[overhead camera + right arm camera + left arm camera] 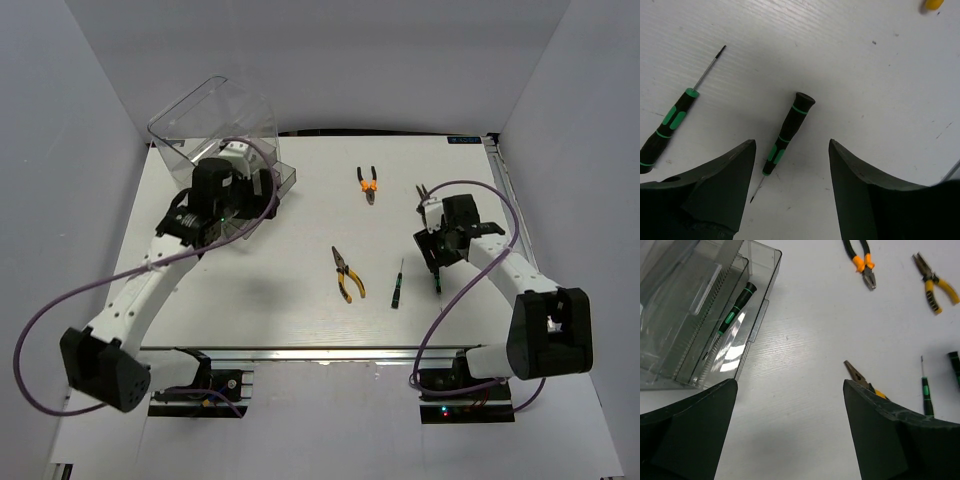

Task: Sort the tools into containers

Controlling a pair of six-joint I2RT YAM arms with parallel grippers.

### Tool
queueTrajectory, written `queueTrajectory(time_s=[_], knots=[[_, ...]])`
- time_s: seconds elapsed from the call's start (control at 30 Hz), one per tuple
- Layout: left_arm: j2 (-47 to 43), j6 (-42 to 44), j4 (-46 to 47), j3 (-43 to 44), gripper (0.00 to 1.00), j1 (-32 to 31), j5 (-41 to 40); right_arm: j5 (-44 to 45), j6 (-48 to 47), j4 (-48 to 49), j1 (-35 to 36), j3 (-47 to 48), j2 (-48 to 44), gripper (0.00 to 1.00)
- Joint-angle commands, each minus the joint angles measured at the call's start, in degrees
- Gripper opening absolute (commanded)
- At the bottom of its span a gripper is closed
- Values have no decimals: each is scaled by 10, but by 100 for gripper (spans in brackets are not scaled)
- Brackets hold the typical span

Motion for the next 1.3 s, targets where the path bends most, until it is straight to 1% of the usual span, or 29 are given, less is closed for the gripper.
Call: queueTrajectory(time_s=[0.0,0.1,0.13,0.2,0.23,0.4,0.5,0.53,0.6,0.67,0.73,0.77,0.83,0.87,0.9,0.93,1.0,1.03,1.1,1.13,1.17,1.2,1.23,1.27], knots=[[-67,-63,49,-39,98,2,-33,6,42,8,-21,-16,7,67],[-113,-63,60,-64,98,2,-37,-14,42,17,-41,-20,34,65],[-124,-64,62,-69,98,2,-38,-15,42,19,-43,-19,52,62],[-150,-66,69,-84,98,2,-40,-41,42,24,-48,-17,71,59],[-157,-67,69,-87,98,2,-40,-47,48,27,-51,-16,90,55],[-196,-79,66,-110,98,2,-53,-85,55,32,-53,-8,132,44],[-207,-83,63,-115,98,2,-60,-85,58,34,-53,-8,143,38],[-210,-87,62,-117,98,2,-60,-82,58,34,-53,-9,144,32],[-213,-90,62,-119,98,2,-60,-75,57,36,-53,-9,149,26],[-215,-93,62,-119,98,2,-58,-74,57,37,-54,1,151,18],[-216,-94,62,-118,98,2,-55,-97,46,29,-54,31,145,10],[-216,-96,62,-118,98,2,-54,-108,41,29,-54,43,139,9],[-219,-100,65,-119,98,2,-49,-158,19,37,-52,68,115,7],[-222,-101,68,-120,98,2,-47,-179,3,39,-49,98,108,6],[-225,-105,71,-121,98,2,-47,-227,-17,37,-44,115,98,5],[-230,-107,75,-120,98,2,-47,-250,-76,34,-26,132,94,4],[-237,-108,80,-116,98,2,-49,-304,-151,21,-1,172,89,3],[-241,-107,87,-115,98,2,-49,-318,-242,15,32,183,88,3],[-252,-105,93,-106,98,2,-54,-341,-348,-6,71,211,94,3],[-256,-105,95,-101,98,2,-57,-342,-401,-12,112,221,100,2],[-263,-106,95,-97,98,3,-65,-339,-493,-17,134,232,114,2],[-268,-100,95,-87,98,2,-70,-326,-537,-21,156,263,126,0],[-271,-101,94,-83,98,2,-74,-322,-582,-28,193,284,139,0],[-275,-102,93,-79,98,2,-79,-315,-635,-26,210,306,156,0]])
